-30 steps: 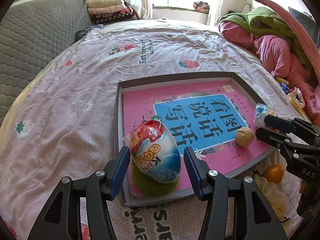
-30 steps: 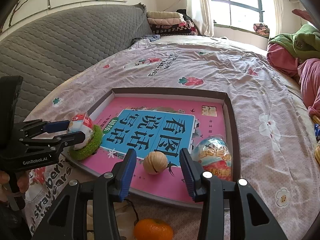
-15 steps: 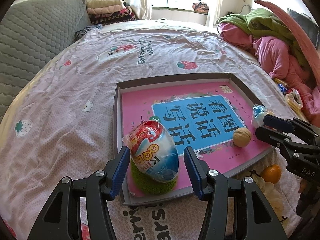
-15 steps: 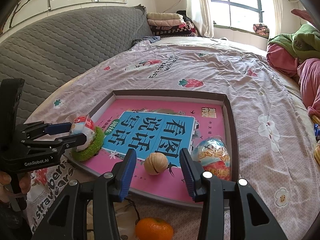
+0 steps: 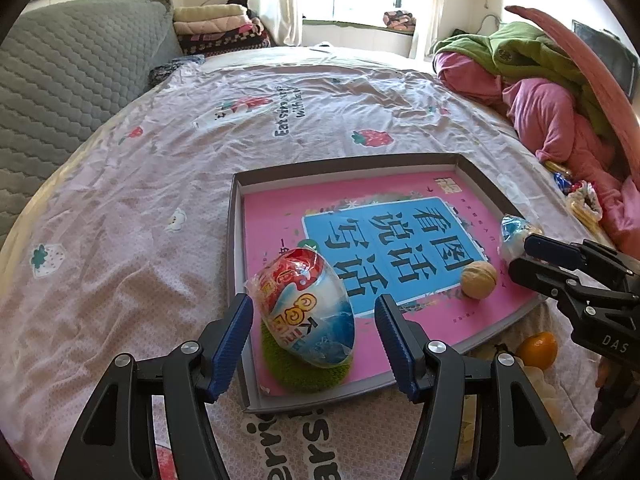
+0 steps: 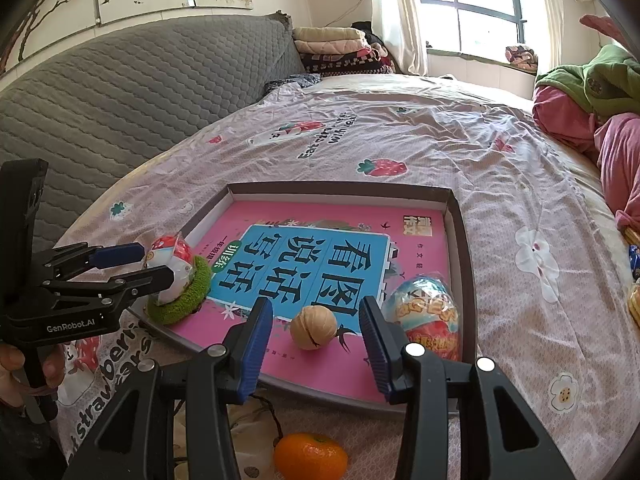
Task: Organize objects
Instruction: 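Withdraw both grippers up and out of the grey box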
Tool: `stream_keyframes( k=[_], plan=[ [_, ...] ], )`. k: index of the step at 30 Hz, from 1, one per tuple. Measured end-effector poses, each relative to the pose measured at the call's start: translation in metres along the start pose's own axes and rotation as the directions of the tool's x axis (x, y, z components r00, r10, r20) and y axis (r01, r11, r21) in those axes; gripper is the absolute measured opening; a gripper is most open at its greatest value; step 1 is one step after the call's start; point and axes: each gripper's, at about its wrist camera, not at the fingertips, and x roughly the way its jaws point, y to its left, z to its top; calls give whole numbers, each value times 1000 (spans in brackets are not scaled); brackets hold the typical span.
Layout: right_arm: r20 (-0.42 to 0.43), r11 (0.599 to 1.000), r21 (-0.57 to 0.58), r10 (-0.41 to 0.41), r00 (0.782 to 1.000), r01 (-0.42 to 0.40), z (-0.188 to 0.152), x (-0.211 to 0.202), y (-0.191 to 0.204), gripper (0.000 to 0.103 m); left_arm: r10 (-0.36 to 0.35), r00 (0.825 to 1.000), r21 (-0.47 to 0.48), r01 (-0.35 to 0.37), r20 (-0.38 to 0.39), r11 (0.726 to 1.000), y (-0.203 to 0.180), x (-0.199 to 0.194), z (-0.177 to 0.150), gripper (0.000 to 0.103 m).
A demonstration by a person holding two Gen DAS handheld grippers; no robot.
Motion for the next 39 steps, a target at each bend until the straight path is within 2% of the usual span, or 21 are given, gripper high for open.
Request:
stream_keyframes(
  k=[14, 25, 29, 33, 39],
  plan=[
    [12, 1000, 10, 7, 1000, -7, 1, -4, 0, 45, 1, 999, 0, -1, 43, 1000, -1, -13, 3, 65],
    [67, 999, 29, 27, 997, -29, 0, -27, -1, 45, -8, 998, 9, 8, 57, 1000, -6, -23, -1, 65],
    [101, 1000, 13, 13, 995, -14, 0, -41, 1, 45, -15, 998, 18, 14, 67, 1000, -9, -30, -4, 65],
    [125, 1000, -5, -9, 992, 10, 0, -50, 3, 52, -29, 997, 20, 28, 66, 999, -11, -35, -7, 65],
    [142, 1000, -10, -22, 990, 24, -4, -59, 6, 52, -42, 996, 25, 40, 75, 999, -13, -44, -11, 65]
  ],
)
